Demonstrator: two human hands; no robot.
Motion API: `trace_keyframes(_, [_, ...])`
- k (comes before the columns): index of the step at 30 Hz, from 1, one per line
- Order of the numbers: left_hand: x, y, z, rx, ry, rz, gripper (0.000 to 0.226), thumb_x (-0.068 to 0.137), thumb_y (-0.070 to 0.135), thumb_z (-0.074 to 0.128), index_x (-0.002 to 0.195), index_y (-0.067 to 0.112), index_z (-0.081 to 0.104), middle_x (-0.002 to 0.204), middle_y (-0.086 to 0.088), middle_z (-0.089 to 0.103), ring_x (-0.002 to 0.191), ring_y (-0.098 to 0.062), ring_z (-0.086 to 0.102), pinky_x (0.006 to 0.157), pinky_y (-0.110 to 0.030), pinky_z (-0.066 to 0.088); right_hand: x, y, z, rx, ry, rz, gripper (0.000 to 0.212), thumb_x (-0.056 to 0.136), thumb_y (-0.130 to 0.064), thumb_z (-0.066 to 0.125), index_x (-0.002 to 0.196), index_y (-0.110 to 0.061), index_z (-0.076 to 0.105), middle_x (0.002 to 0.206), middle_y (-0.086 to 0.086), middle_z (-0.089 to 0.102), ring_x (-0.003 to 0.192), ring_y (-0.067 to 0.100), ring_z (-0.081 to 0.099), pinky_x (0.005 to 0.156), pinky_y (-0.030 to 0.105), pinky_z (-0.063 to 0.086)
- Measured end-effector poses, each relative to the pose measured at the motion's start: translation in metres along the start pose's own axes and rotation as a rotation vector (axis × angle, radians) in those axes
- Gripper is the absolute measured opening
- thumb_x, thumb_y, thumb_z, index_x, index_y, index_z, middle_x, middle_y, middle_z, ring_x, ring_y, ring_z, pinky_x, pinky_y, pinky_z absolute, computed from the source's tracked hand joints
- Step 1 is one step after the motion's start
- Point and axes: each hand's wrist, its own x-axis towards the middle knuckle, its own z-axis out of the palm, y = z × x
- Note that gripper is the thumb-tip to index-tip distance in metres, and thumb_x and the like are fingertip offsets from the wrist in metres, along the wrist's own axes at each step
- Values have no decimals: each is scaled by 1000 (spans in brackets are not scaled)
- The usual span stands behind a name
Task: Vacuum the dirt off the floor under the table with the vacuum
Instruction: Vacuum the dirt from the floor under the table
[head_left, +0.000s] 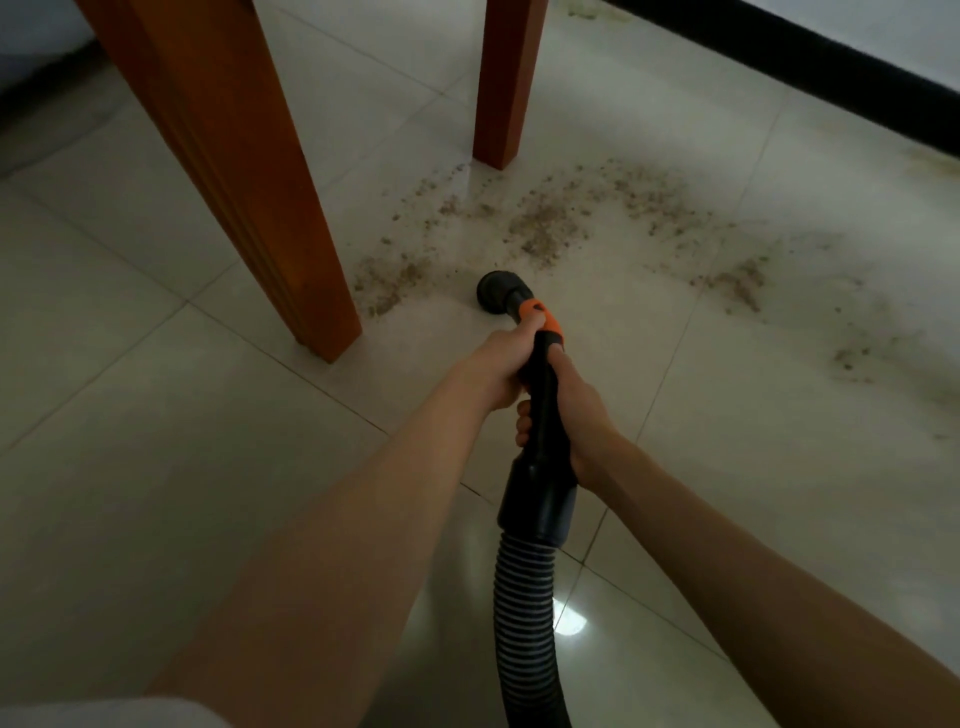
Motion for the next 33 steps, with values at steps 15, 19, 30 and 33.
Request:
trace_keyframes(15, [26,29,4,248,-26,-71,44,98,44,40,98,1,51,91,-9,56,81,-23,57,75,-35,51,14,-5,7,-173,86,-68,51,101,-44,34,108,2,55,61,10,52,43,20,51,42,27,44])
trace_keyframes(19, [27,35,7,320,-35,-93,42,98,45,38,98,6,52,87,-8,55,77,-20,56,82,-33,49,17,-5,8,-75,94,-60,49,100,-44,36,97,2,53,57,9,49,40,19,48,40,26,42])
trace_keyframes(30, [38,35,35,311,-65,4,56,97,46,39,130,1,47,124,-15,57,111,-30,57,85,-35,50,28,-23,-3,79,162,-82,49,99,-44,38,84,-1,54,55,8,46,39,18,45,39,24,38])
trace_keyframes(33, [46,31,33,336,-26,19,61,96,49,42,134,1,44,126,-15,56,111,-30,57,93,-40,50,32,-19,-2,62,186,-86,48,99,-44,39,79,-3,55,54,9,47,39,19,46,40,25,39])
